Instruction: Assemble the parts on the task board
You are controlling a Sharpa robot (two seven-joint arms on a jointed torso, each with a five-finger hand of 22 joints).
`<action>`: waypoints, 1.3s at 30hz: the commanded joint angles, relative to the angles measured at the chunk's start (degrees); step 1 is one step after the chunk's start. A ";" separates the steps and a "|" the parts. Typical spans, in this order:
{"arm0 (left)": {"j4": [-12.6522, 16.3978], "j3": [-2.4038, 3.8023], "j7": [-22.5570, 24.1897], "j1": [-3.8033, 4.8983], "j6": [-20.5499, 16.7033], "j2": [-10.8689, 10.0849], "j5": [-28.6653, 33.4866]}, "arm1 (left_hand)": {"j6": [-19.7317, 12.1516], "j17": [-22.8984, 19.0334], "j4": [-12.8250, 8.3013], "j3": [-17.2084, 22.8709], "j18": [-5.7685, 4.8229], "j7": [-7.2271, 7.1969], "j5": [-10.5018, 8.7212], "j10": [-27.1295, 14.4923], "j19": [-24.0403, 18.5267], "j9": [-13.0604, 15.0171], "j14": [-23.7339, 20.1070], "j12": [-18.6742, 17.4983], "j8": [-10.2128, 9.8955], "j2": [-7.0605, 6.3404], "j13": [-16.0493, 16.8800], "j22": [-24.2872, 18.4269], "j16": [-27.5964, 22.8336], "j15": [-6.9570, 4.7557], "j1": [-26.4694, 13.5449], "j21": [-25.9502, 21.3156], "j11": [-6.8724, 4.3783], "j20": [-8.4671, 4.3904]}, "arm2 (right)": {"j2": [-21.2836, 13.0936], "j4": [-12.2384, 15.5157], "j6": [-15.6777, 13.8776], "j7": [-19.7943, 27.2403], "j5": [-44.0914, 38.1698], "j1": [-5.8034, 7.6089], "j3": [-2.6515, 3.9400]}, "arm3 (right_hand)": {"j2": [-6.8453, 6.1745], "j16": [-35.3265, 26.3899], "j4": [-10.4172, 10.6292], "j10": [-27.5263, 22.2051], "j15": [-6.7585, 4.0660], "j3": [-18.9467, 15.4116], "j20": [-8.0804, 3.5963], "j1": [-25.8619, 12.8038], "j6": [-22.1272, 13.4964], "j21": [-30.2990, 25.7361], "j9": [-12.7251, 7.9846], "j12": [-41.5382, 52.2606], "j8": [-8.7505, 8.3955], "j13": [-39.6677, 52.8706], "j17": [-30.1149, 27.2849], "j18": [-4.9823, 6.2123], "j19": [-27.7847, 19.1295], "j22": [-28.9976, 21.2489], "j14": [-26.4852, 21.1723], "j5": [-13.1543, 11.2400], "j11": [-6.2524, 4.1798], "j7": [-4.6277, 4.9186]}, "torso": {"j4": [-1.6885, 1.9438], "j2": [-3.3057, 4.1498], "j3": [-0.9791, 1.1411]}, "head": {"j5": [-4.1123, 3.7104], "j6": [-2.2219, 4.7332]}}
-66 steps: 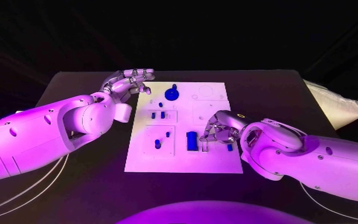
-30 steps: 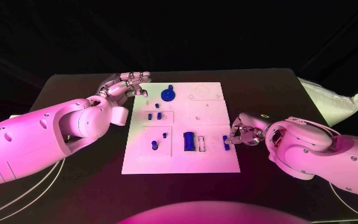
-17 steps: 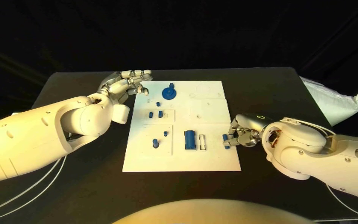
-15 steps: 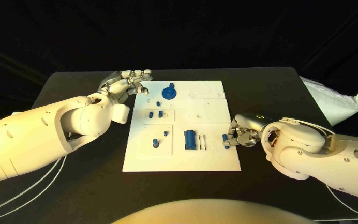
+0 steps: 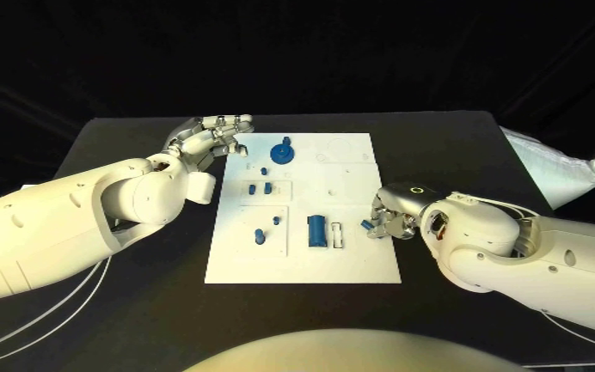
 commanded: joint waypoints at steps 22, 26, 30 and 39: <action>0.31 0.03 0.20 -0.04 1.26 0.20 0.13 | -0.50 -0.10 0.05 -0.40 0.63 0.10 0.10 -0.50 0.25 -0.09 -0.56 0.37 0.27 0.59 0.09 -0.09 -0.11 0.02 0.12 -0.31 -0.12 0.07 | 0.81 -1.06 -5.88 1.60 13.46 -0.92 -0.60 | -3.17 0.60 4.85 0.84 0.27 14.25 0.27 -7.96 -0.13 0.36 -0.43 0.26 -4.42 0.79 1.16 -0.56 0.27 0.54 3.49 3.01 0.39 0.68 | -0.03 -0.03 -0.01 | -0.19 0.11; 0.29 0.03 0.26 -0.04 1.35 0.26 0.13 | -0.53 -0.13 0.02 -0.44 0.63 0.11 0.10 -0.57 0.25 -0.10 -0.59 0.43 0.29 0.59 0.09 -0.11 -0.10 0.02 0.11 -0.35 -0.11 0.08 | 0.64 -0.29 -9.46 3.35 17.41 -0.84 -0.59 | -3.87 0.64 4.14 0.73 0.10 16.15 0.15 -7.22 0.26 0.41 -0.32 0.29 -4.69 0.93 1.23 -0.54 0.30 0.60 3.49 6.50 0.18 0.50 | -0.06 -0.10 -0.02 | -0.27 0.30; 0.30 0.03 0.29 -0.05 1.37 0.38 0.13 | -0.53 -0.13 0.02 -0.44 0.63 0.11 0.10 -0.57 0.25 -0.10 -0.59 0.43 0.29 0.59 0.09 -0.11 -0.10 0.02 0.11 -0.35 -0.11 0.08 | 0.51 0.13 -10.83 4.38 20.88 -0.75 -0.58 | -3.87 0.68 4.69 0.93 0.09 17.28 0.14 -8.16 0.82 0.47 -0.16 0.55 -4.77 1.16 1.32 -0.57 0.32 0.72 3.50 4.70 0.16 0.41 | 0.10 -0.06 -0.11 | -0.42 0.50; 0.28 0.03 0.28 -0.05 1.41 0.49 0.13 | -0.53 -0.13 0.02 -0.44 0.63 0.11 0.10 -0.57 0.25 -0.10 -0.59 0.43 0.29 0.59 0.09 -0.11 -0.10 0.02 0.11 -0.35 -0.11 0.08 | 1.16 0.71 -12.37 4.88 24.35 -0.71 -0.58 | -4.23 0.81 5.01 1.12 0.04 17.91 0.10 -8.92 1.23 0.59 -0.01 0.77 -4.82 1.35 1.51 -0.60 0.42 0.94 3.55 4.80 0.09 0.30 | -0.03 -0.03 -0.10 | -0.24 0.76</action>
